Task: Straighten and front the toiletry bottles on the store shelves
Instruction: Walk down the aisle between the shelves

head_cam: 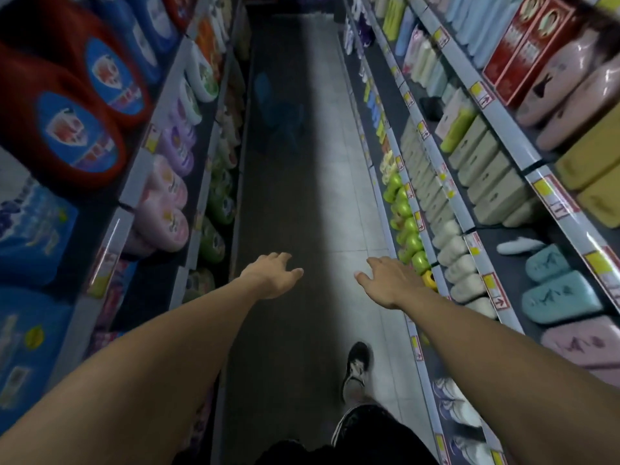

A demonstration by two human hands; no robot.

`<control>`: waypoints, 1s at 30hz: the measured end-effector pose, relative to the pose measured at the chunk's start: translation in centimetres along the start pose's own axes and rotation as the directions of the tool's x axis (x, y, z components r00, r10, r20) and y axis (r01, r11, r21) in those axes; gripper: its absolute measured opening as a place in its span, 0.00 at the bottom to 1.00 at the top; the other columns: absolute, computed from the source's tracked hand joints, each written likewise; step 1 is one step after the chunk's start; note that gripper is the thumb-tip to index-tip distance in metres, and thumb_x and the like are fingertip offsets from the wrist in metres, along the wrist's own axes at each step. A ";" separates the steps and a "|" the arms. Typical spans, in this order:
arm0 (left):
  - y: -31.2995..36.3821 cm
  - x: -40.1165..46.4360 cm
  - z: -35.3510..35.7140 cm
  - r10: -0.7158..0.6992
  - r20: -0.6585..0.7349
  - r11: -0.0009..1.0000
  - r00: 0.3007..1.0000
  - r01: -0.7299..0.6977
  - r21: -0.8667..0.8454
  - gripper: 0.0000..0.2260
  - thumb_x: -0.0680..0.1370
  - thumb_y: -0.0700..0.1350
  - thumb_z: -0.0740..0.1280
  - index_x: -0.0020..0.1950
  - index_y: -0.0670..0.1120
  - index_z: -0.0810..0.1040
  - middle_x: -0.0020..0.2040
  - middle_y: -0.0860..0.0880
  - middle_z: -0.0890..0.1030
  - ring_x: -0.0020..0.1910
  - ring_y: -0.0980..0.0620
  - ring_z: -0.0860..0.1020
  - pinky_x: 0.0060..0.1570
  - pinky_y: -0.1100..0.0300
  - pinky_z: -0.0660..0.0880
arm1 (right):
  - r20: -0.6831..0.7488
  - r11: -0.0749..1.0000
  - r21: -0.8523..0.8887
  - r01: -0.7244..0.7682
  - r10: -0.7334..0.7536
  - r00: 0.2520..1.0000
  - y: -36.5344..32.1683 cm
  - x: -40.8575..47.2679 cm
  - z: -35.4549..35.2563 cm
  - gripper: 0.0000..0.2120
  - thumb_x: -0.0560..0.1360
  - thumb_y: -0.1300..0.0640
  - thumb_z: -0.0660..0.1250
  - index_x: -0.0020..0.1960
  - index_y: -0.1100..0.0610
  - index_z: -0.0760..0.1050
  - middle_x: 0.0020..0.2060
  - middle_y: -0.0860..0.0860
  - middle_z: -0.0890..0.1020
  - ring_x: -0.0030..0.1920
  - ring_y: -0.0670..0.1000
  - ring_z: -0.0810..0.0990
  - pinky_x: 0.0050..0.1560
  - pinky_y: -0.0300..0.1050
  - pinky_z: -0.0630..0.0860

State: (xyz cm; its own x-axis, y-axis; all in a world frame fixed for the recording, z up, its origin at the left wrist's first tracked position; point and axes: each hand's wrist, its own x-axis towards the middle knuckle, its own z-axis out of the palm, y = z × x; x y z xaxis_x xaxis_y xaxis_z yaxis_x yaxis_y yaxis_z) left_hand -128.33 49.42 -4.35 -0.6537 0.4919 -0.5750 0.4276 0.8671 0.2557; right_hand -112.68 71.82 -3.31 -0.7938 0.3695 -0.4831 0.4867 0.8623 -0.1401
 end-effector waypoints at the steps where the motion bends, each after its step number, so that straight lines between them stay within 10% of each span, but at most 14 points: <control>1: 0.5 1.5 -0.8 0.002 0.000 1.000 1.000 -0.002 0.006 0.33 0.83 0.66 0.55 0.84 0.50 0.58 0.82 0.46 0.62 0.80 0.42 0.62 0.76 0.44 0.64 | 0.001 1.000 0.005 0.001 -0.001 1.000 0.6 1.5 -0.7 0.34 0.83 0.35 0.50 0.81 0.55 0.62 0.77 0.56 0.68 0.76 0.60 0.66 0.71 0.59 0.69; 30: 10.0 36.1 -22.7 -0.122 -0.017 0.982 0.992 0.118 -0.151 0.32 0.83 0.65 0.55 0.83 0.50 0.59 0.82 0.46 0.62 0.80 0.42 0.61 0.77 0.46 0.62 | 0.105 0.992 -0.040 0.122 -0.117 0.988 8.1 41.6 -21.1 0.33 0.83 0.35 0.50 0.80 0.54 0.62 0.76 0.56 0.69 0.75 0.60 0.67 0.71 0.58 0.70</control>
State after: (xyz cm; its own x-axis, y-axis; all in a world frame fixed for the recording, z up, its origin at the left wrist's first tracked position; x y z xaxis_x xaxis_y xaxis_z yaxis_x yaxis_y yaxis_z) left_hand -161.86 77.62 -4.89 -0.7113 0.3839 -0.5888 0.2486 0.9209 0.3001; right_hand -149.49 101.47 -6.27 -0.8023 0.2276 -0.5519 0.3714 0.9141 -0.1629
